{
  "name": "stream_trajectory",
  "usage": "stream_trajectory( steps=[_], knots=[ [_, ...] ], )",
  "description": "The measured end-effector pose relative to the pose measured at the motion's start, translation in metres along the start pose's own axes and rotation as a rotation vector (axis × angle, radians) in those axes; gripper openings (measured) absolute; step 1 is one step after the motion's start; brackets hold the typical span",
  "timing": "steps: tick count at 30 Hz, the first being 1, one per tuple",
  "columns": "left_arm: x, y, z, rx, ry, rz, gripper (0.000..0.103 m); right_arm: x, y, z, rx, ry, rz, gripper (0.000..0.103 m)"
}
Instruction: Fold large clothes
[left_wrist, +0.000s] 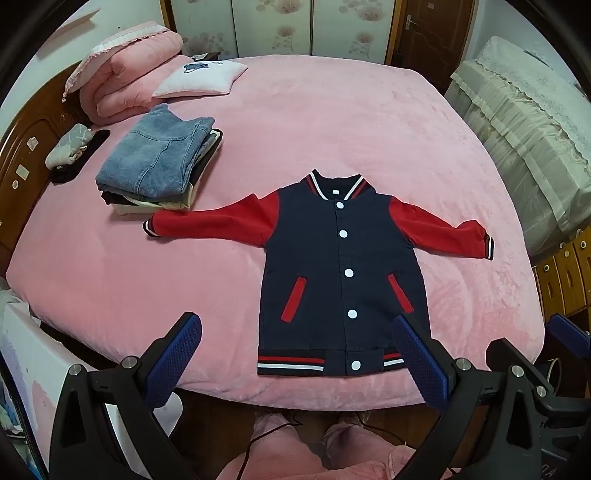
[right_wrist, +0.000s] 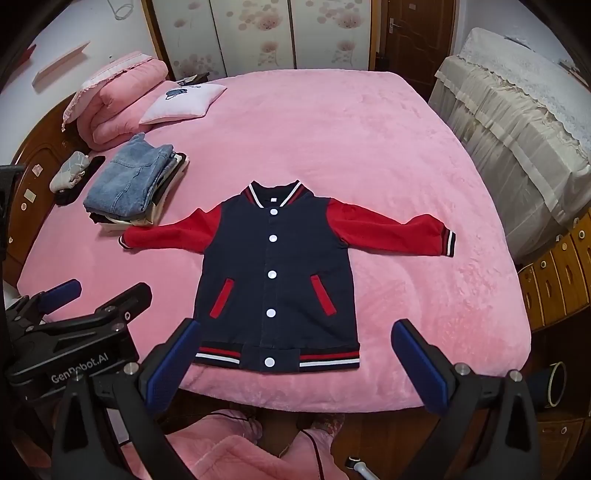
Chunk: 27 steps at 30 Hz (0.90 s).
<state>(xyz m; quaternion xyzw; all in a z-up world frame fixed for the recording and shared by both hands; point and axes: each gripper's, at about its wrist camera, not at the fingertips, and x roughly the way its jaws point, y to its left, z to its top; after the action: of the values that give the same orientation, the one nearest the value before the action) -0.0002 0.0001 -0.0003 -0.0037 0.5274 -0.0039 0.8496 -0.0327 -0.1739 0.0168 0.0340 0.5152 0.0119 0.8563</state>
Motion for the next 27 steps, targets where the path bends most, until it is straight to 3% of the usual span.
stream_trajectory(
  steps=[12,27],
  knots=[
    [0.003,-0.004,0.012,-0.007,-0.003,0.000,0.102,-0.001,-0.010,0.007,-0.009,-0.008,0.002,0.103],
    [-0.008,-0.057,-0.003,-0.066,-0.017,0.054,0.102,-0.007,-0.055,0.013,-0.092,-0.035,0.045,0.103]
  ],
)
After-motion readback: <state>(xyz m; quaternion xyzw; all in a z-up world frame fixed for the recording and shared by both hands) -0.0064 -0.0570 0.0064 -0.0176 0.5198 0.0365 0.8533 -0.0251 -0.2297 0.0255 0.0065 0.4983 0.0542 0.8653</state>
